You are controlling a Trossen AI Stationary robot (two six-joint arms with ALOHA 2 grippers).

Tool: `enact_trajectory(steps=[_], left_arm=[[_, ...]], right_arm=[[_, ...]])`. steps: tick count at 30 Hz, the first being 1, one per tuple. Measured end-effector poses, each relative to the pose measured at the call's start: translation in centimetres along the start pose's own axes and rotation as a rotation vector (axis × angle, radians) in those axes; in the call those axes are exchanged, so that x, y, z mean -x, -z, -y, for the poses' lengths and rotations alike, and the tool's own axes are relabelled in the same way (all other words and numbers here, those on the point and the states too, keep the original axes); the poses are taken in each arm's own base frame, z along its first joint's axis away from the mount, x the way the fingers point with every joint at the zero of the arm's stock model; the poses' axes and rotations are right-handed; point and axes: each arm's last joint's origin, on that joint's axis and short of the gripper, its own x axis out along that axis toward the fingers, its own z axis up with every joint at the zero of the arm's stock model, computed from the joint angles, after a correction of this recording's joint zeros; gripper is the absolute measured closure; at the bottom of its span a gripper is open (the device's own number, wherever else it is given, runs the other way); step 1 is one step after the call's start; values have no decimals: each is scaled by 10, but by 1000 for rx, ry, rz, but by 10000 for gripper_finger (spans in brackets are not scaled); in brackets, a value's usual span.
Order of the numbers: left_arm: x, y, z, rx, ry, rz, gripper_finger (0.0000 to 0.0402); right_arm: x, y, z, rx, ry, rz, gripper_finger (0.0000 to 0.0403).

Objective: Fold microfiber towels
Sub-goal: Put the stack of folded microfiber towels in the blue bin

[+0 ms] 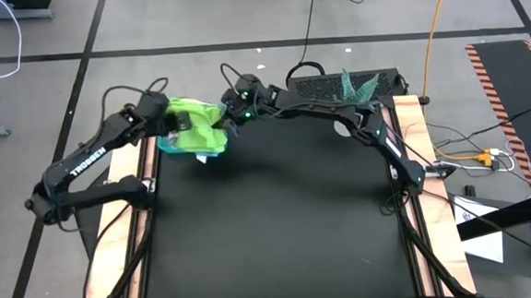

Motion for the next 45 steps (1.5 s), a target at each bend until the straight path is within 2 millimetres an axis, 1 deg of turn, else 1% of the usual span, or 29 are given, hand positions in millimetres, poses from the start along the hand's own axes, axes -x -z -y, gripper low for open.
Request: enact_trajectory(steps=[4, 7, 10, 12, 15, 18, 19, 21, 23, 28, 31, 33, 35, 38, 42, 45], left_arm=[[-10, -14, -13, 7, -43, -2, 377], [-18, -22, -22, 30, -84, -14, 377], [-24, -20, -24, 3, -142, -46, 377], [-31, -19, -23, -9, -193, -63, 377], [-40, -18, -22, -6, -275, -66, 377], [-48, -15, -21, -19, -344, -76, 376], [-48, -14, -20, -26, -360, -68, 368], [-51, -13, -18, -33, -398, -55, 339], [-54, -12, -18, -36, -440, -39, 301], [-62, -11, -16, -31, -525, -2, 208], [-66, -10, -14, -37, -561, 12, 168], [-66, -9, -14, -48, -572, 12, 151], [-66, -8, -14, -58, -570, 5, 142], [-59, -8, -15, -90, -539, -18, 140], [-41, -9, -19, -154, -497, 2, 145], [-24, -11, -21, -173, -445, 46, 151]], right_arm=[[-8, 9, 21, -34, 22, 3, 399], [-12, 12, 38, -58, 28, 46, 399], [-15, 15, 55, -103, 29, 82, 399], [-17, 19, 63, -119, 41, 80, 399], [-22, 26, 70, -136, 50, 67, 399], [-28, 33, 71, -135, 47, 54, 397], [-29, 34, 70, -133, 50, 50, 390], [-32, 36, 67, -99, 73, 49, 365], [-33, 36, 65, -78, 96, 57, 331], [-32, 36, 69, -96, 170, 72, 254], [-31, 38, 70, -61, 181, 53, 223], [-29, 38, 71, -51, 188, 37, 209], [-28, 37, 71, -37, 191, 25, 202], [-20, 31, 68, -17, 197, 14, 201], [1, 11, 54, 60, 208, 16, 207], [18, -4, 40, 55, 203, 12, 210]])
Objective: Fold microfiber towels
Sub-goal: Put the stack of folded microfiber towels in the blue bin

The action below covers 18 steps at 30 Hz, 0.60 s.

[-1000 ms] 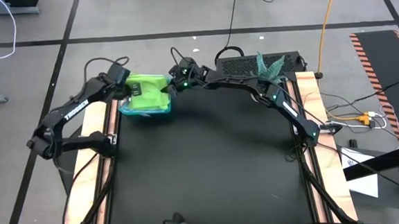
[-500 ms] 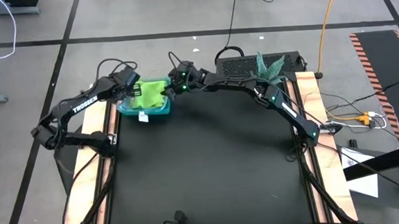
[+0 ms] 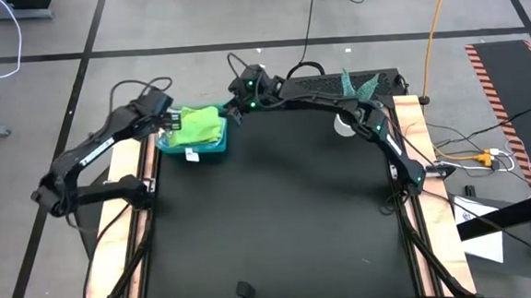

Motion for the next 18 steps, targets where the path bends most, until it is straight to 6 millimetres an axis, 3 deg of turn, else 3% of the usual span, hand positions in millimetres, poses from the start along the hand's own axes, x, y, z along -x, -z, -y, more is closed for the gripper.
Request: enact_trajectory(steps=[3, 8, 18], left_arm=[[25, -5, -12, 39, 32, 94, 155], [52, -14, -28, 75, 64, 284, 153], [14, -12, -11, 101, -63, 54, 154]], right_arm=[[9, -3, -17, 26, -27, -44, 211], [0, 7, -44, 92, -48, -93, 211], [-5, 12, -61, 76, -74, -109, 211]])
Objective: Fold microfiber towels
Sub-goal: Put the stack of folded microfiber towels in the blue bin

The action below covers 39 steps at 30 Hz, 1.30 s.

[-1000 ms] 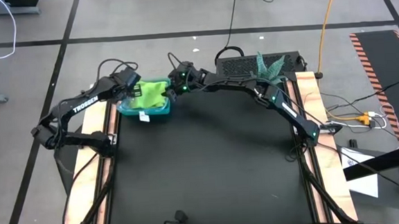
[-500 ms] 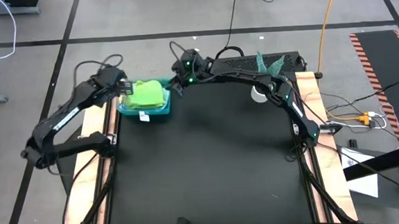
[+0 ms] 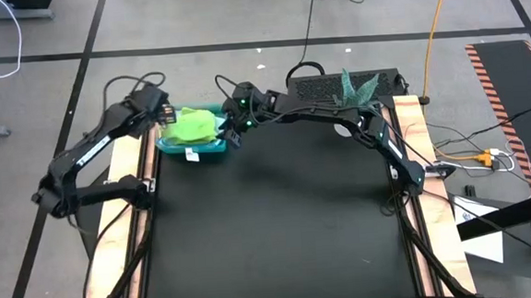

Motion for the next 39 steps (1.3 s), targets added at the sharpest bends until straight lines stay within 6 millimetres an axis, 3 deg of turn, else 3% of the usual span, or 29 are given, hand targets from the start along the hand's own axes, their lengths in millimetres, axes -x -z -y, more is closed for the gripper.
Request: enact_trajectory(steps=[14, 22, 33, 39], left_arm=[[-30, 7, 25, 41, -28, -174, 123], [-38, 9, 27, 22, -102, -192, 137], [-39, 11, 29, -41, -47, -241, 143], [-38, 12, 27, -73, -71, -249, 120]], right_arm=[[1, 7, 3, -27, 15, -70, 211], [1, 8, 3, -32, 15, -83, 213], [-1, 9, -4, -29, -47, -94, 242], [-1, 9, -4, -28, -47, -95, 243]])
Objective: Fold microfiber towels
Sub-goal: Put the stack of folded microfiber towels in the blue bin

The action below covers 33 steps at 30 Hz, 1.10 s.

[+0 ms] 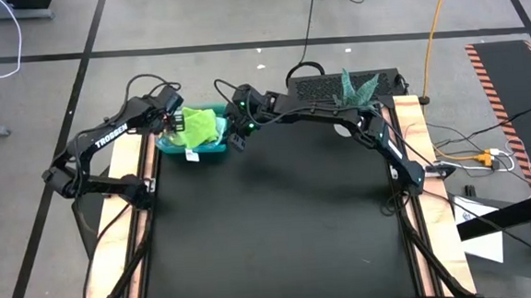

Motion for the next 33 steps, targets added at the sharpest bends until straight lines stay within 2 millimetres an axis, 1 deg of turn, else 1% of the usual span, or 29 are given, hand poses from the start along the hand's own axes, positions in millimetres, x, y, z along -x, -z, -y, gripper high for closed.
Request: enact_trajectory(steps=[4, 9, 12, 16, 19, 22, 25, 27, 29, 33], left_arm=[[-1, -1, -3, 9, -39, 12, 94], [-3, -2, -5, 33, -7, -22, 65], [3, -4, -7, -46, 33, -63, 60], [8, -5, -13, -124, 2, -103, 62], [21, -7, -16, -145, -78, -66, 60], [47, -12, -21, -115, -123, 41, 57], [79, -18, -27, -72, -87, 175, 60], [93, -21, -30, -55, -50, 245, 61], [96, -22, -32, -48, -25, 268, 61], [80, -16, -28, -74, -24, 190, 60]], right_arm=[[0, 0, 0, 0, -10, -3, 243], [0, 1, -1, 0, -25, -10, 243], [0, 1, -1, 8, -24, -15, 243], [0, 1, -1, 17, -24, -9, 243], [0, 1, -1, 19, -23, -8, 243], [0, 0, -1, 28, -20, -7, 243], [0, 0, 0, 27, -15, -6, 243], [1, 0, 1, 24, -15, -1, 243], [1, -1, 1, 24, -15, 7, 243], [1, -2, 1, 24, -15, 12, 243]])
